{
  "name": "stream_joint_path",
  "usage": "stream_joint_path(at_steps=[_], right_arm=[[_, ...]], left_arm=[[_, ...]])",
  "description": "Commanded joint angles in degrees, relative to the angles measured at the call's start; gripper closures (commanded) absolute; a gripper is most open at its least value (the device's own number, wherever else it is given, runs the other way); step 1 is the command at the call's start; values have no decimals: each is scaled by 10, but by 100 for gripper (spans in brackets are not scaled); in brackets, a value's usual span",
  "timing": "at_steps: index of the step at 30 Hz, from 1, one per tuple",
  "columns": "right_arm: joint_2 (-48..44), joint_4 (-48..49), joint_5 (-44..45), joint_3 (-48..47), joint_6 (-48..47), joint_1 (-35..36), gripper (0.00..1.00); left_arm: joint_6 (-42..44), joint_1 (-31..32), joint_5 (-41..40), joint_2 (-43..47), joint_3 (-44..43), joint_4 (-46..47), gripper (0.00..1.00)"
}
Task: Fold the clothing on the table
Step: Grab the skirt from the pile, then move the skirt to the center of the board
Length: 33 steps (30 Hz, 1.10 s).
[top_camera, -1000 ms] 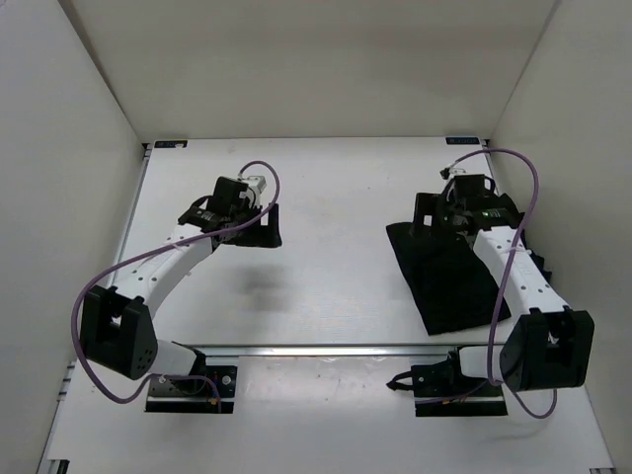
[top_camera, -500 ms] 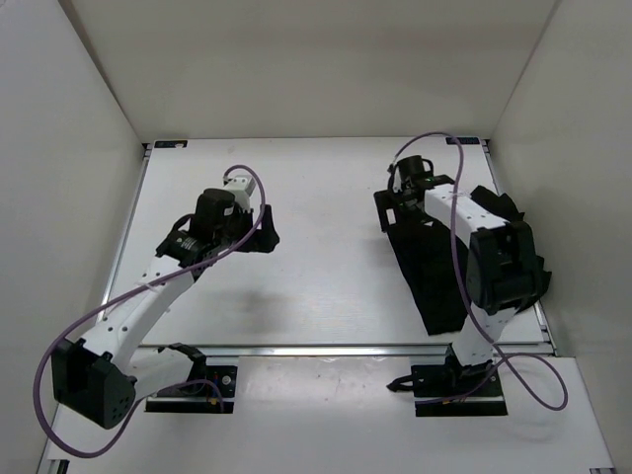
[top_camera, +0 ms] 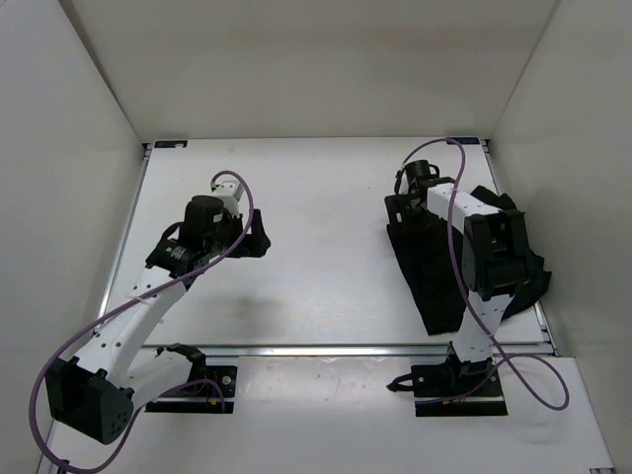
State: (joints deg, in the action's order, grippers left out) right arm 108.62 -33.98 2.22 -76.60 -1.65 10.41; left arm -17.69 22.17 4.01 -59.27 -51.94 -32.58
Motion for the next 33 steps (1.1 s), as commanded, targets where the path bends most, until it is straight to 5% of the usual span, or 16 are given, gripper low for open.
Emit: stream_joint_path(at_steps=[1, 5, 8, 10, 13, 22, 27, 33], right_arm=[[25, 18, -48, -15, -5, -21, 27], [37, 27, -103, -15, -1, -48, 33], [48, 22, -113, -21, -8, -51, 49], [59, 14, -104, -33, -18, -47, 64], [79, 0, -74, -51, -16, -32, 98], [63, -43, -115, -132, -1, 57, 100], [2, -22, -131, -201, 80, 123, 100], [12, -43, -229, -370, 141, 89, 100]], left_arm=[[-11, 2, 9, 12, 1, 1, 1], [-9, 1, 1, 5, -11, -14, 2], [-10, 0, -1, -2, -19, -23, 2], [-12, -2, 0, -11, -23, -28, 2], [-12, 1, -4, -22, -43, -42, 1], [-24, 9, 68, 5, -8, -20, 1], [-27, 41, 170, 38, 67, 88, 1], [-76, 82, 183, 50, 130, 184, 1]])
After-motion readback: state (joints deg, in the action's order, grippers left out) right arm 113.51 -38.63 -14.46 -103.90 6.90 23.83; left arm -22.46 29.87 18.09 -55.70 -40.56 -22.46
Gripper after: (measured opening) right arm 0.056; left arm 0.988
